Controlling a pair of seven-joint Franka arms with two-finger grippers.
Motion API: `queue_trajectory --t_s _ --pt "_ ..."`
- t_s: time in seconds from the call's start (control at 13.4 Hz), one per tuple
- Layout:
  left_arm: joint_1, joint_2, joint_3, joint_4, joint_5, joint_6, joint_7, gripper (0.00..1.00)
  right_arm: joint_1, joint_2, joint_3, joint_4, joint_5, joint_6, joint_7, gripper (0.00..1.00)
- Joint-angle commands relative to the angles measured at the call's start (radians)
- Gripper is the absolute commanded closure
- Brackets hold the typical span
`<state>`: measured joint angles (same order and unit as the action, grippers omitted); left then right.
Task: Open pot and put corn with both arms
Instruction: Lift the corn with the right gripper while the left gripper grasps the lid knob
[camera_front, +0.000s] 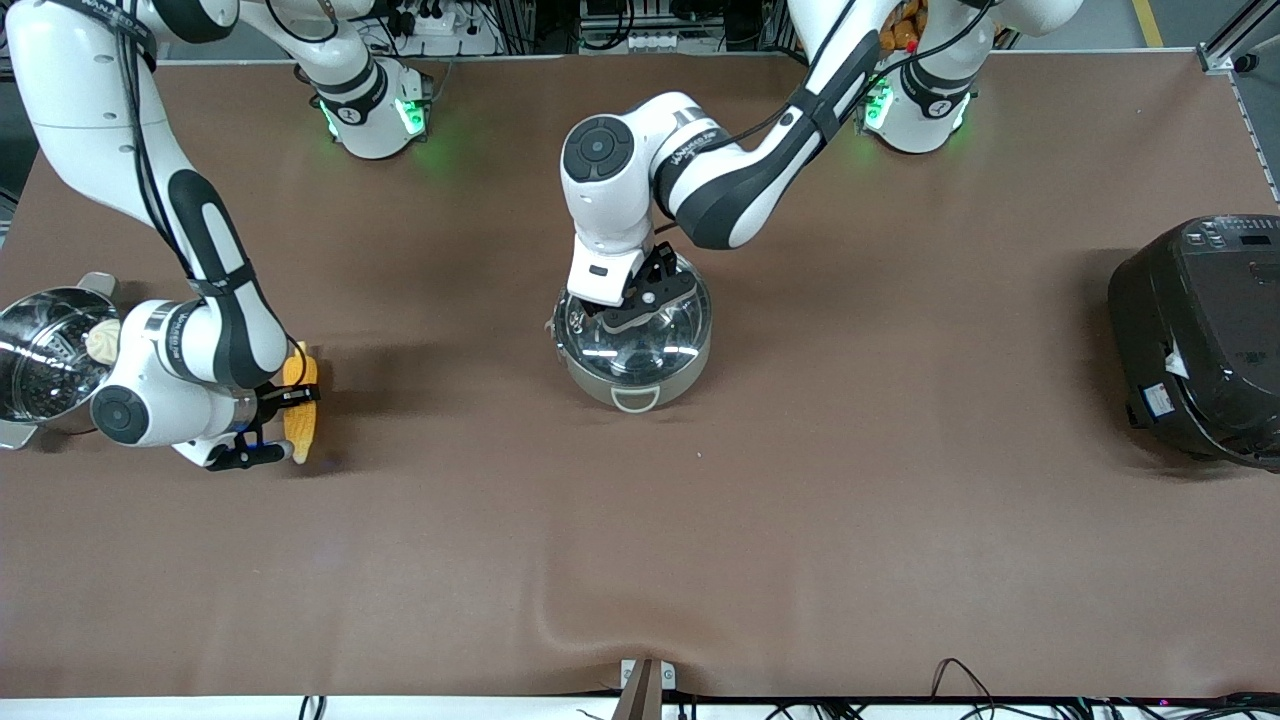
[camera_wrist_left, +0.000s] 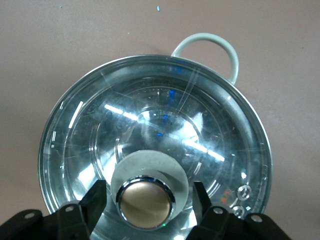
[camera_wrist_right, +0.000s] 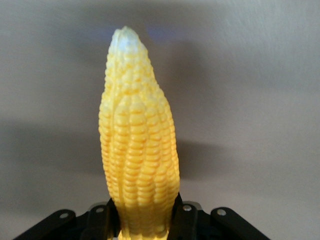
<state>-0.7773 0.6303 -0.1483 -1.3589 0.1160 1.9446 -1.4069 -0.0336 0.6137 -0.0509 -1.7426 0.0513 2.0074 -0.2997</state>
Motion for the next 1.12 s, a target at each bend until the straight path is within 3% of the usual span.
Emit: queue_trajectory --t_s 0.0,0.22,0.37,0.52,0.67,1.05 --pt "-0.003 0.015 0.004 0.006 0.019 -0.007 -0.026 0.26 0.056 -0.065 0.006 0.111 0.002 -0.193 -0.021 1.0" --pt "-0.002 0.012 0.004 0.007 0.013 -0.01 -0.026 0.36 0.2 -0.066 0.003 0.253 0.007 -0.366 0.126 1.0" --pt "-0.002 0.009 0.004 0.006 0.013 -0.013 -0.038 0.43 0.231 -0.08 0.02 0.267 0.013 -0.395 0.139 1.0" --pt "-0.002 0.008 0.004 0.006 0.013 -0.021 -0.038 0.67 0.233 -0.107 0.063 0.267 0.013 -0.397 0.14 1.0" --pt "0.001 0.003 0.004 0.007 0.013 -0.026 -0.04 1.0 0.232 -0.114 0.089 0.267 0.015 -0.395 0.137 1.0" --pt "0.019 -0.076 0.001 0.006 0.011 -0.131 -0.044 1.0 0.228 -0.131 0.097 0.264 0.097 -0.397 0.139 1.0"
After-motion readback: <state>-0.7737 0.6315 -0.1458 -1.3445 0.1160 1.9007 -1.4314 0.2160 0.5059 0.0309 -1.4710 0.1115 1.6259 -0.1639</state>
